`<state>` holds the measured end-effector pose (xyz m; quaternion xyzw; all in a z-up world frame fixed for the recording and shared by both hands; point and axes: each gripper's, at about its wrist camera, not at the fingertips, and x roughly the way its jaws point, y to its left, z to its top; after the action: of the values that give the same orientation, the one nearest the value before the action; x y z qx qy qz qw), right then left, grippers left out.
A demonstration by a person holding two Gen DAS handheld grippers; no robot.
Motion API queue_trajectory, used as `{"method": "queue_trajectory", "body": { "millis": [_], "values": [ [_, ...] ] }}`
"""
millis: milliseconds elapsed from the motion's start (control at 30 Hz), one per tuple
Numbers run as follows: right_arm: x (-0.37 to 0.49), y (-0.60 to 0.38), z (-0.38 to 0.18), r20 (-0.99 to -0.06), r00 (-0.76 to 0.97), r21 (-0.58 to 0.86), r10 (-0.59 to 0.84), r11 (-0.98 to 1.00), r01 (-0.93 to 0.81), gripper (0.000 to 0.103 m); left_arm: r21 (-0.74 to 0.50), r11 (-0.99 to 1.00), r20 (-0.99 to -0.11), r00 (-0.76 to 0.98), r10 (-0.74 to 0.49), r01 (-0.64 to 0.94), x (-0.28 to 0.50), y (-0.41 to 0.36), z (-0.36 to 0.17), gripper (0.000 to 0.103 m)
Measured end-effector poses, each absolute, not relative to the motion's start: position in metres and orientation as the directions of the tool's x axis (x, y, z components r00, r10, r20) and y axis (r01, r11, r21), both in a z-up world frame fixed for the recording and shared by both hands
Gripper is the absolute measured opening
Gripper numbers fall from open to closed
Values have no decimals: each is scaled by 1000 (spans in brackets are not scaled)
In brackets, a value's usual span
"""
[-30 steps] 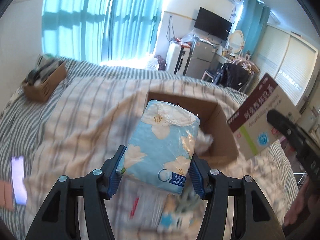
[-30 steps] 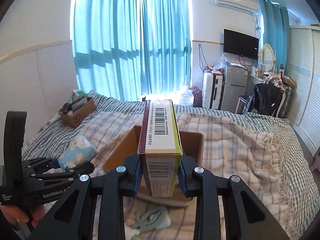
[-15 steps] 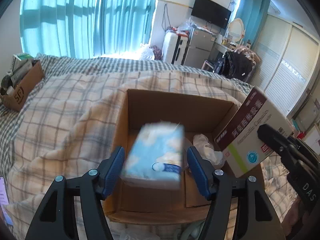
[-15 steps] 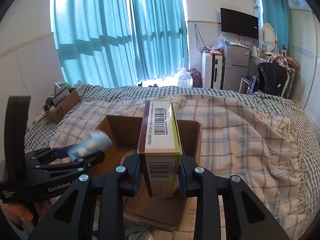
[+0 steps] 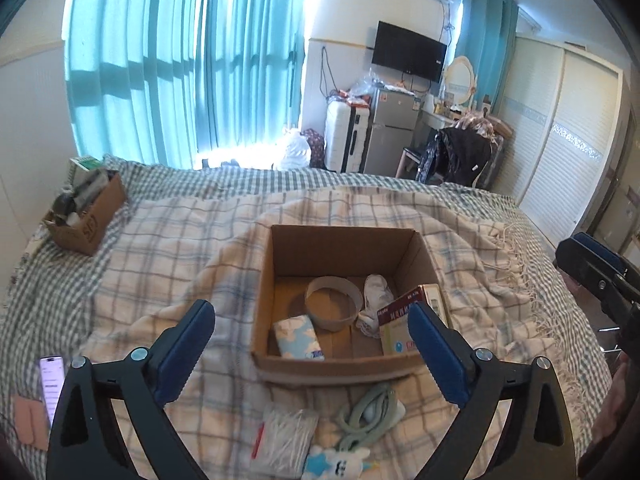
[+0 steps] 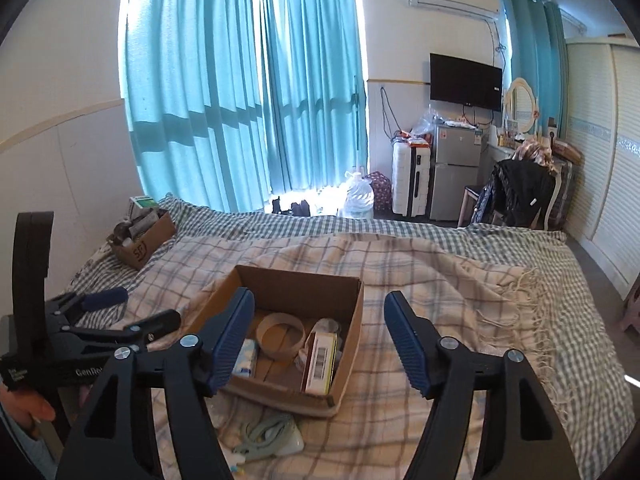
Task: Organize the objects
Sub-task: 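Move both grippers back toward the cotton swab jar and plush toy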
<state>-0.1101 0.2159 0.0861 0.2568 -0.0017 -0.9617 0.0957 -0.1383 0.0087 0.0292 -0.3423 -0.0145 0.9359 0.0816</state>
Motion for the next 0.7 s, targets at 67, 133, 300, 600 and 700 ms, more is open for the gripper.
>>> {"method": "queue_trajectory", "body": {
  "millis": [67, 133, 300, 600, 700],
  "values": [
    [-88, 213, 94, -487, -854, 39, -186, -981, 191, 70, -66, -989, -629, -763, 146, -134, -123, 4, 36, 103],
    [-68, 210, 98, -485, -852, 37, -195, -978, 203, 70, -62, -990, -626, -768, 137, -127, -103, -2, 40, 103],
    [-33, 201, 97, -493, -844, 27, -210, -974, 226, 70, -61, -994, -619, -777, 113, -96, -68, -18, 37, 103],
    [4, 174, 49, -529, -818, 31, -226, -968, 247, 70, -91, -996, -644, -761, 77, -24, -27, -52, -11, 103],
    [3, 159, 26, -556, -801, 26, -224, -967, 252, 70, -83, -996, -666, -745, 32, 32, -25, -63, -33, 103]
  ]
}}
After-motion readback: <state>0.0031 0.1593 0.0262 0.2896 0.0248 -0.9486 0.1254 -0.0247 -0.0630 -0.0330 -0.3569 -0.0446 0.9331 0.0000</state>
